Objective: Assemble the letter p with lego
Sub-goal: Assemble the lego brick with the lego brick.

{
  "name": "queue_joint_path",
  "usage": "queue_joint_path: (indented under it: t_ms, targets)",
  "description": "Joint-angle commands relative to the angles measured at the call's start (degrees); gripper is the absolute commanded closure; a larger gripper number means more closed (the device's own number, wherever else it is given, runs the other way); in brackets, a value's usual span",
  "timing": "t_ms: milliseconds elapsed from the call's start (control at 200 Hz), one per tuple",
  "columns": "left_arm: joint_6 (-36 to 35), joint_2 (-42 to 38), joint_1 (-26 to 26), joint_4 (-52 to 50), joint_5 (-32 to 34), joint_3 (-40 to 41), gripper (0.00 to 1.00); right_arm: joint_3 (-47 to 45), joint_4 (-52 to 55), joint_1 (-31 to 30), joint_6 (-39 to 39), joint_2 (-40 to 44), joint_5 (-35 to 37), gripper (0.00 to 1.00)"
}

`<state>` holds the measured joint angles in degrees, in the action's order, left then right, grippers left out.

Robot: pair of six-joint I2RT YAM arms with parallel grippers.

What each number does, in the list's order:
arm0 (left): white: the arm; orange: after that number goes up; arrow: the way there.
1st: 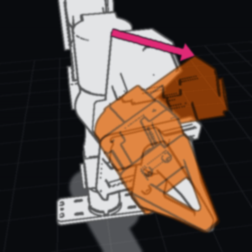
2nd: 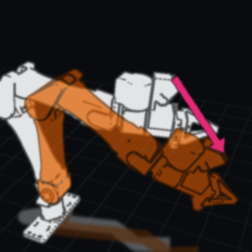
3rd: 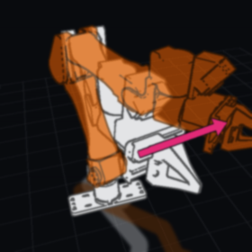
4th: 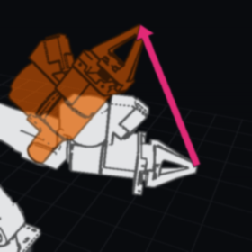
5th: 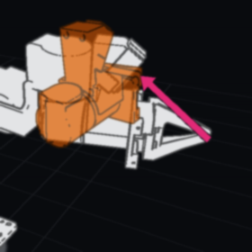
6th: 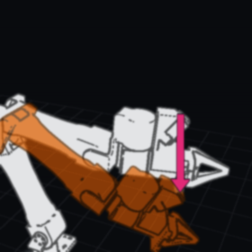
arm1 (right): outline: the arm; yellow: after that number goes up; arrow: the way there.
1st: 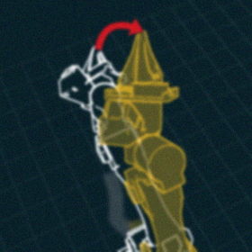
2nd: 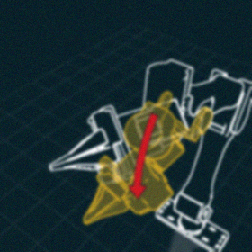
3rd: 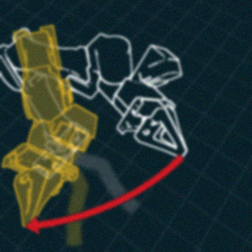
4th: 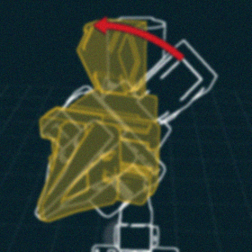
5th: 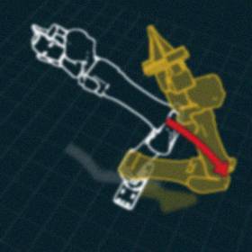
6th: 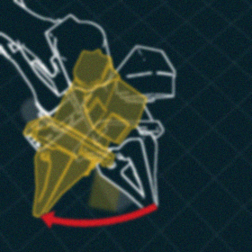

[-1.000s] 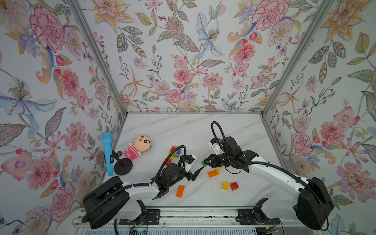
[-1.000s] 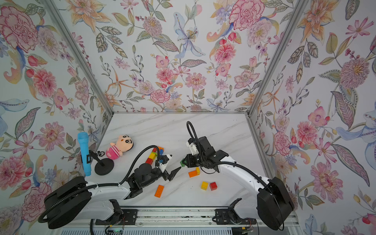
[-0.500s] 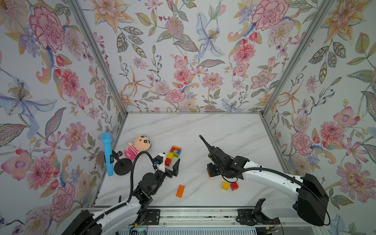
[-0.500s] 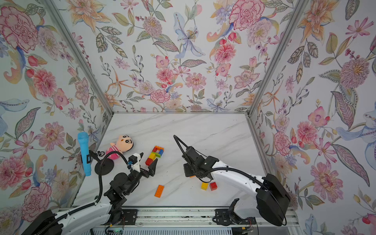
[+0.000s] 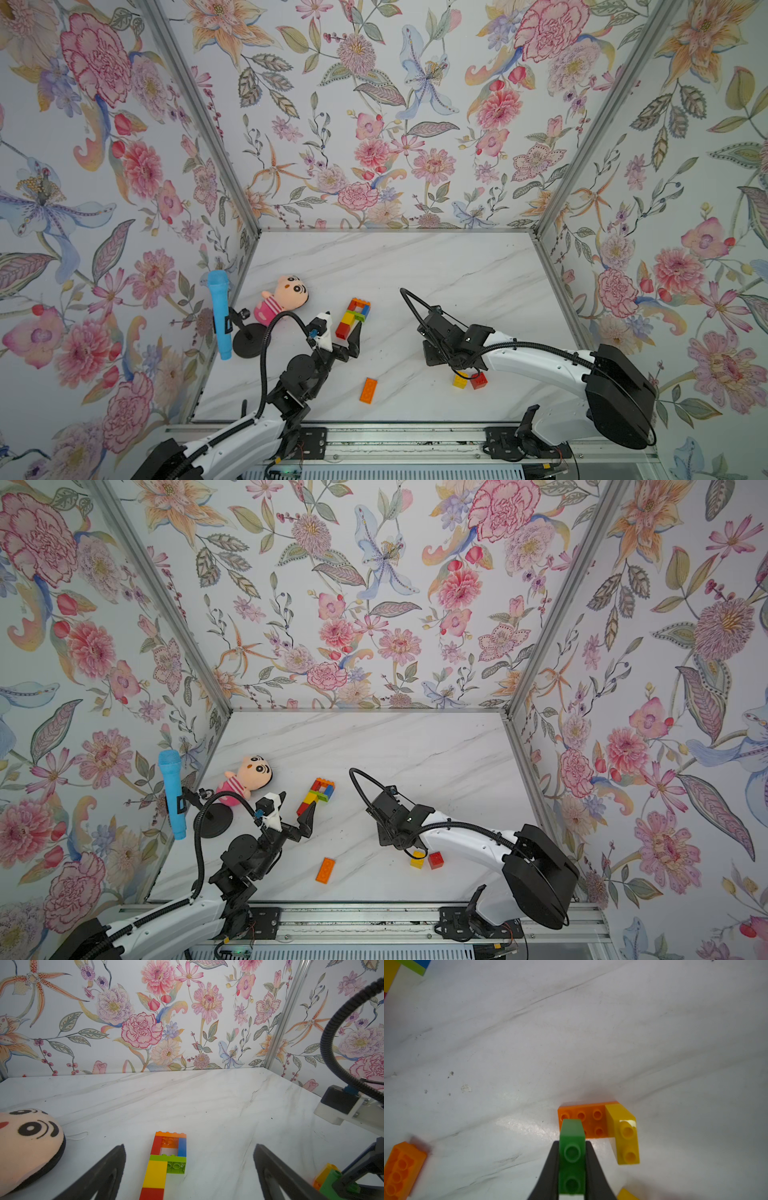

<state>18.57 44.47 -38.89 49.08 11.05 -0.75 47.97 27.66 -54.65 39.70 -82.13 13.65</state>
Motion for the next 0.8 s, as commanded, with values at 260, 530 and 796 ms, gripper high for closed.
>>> queue_joint_path:
  t_ms: [260,530,796]
  targets:
    - [0.48,-0.15,0.74,1.06,1.19,3.41,0.01,-0.52,-2.35,-1.57,2.57,-3.17,3.14,1.0]
    - [0.16,-1.13,0.89,0.59,1.11,3.49,0.01,-0.33,-2.36,-2.41,2.0,-4.44,4.08,1.0]
    - [-0.17,-1.9,1.0,-0.08,1.67,3.54,0.01,-1.9,-2.37,-3.27,0.34,-4.8,4.37,1.0]
